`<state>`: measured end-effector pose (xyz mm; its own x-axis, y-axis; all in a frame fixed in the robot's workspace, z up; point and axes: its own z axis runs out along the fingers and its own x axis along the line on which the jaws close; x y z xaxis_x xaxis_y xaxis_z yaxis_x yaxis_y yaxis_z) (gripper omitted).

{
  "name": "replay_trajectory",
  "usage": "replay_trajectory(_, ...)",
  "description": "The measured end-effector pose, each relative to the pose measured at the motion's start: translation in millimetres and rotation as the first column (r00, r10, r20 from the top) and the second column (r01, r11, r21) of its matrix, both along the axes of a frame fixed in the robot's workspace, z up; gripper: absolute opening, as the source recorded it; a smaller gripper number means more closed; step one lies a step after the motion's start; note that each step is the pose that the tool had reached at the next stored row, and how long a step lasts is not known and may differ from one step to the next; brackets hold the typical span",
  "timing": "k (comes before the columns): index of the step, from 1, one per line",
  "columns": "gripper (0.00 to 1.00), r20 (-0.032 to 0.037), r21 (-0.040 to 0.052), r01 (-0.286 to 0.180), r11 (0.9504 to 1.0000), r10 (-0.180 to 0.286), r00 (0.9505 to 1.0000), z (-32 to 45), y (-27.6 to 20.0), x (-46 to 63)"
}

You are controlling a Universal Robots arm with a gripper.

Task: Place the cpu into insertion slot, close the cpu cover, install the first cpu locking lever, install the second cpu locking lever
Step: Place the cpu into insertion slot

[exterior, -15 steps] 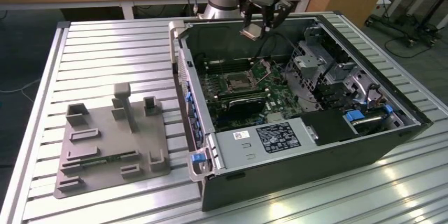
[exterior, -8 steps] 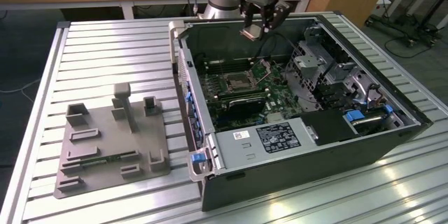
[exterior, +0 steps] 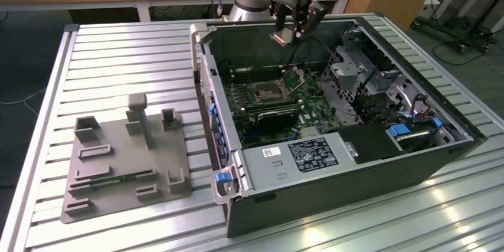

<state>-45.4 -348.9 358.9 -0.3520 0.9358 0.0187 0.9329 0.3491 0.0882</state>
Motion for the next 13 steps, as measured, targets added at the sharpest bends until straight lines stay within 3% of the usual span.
replay_trajectory(13, 0.54, 0.0001, 0.0003, 0.021, 0.9998, -0.021, 0.9998, -0.2, 0.0, -0.1)
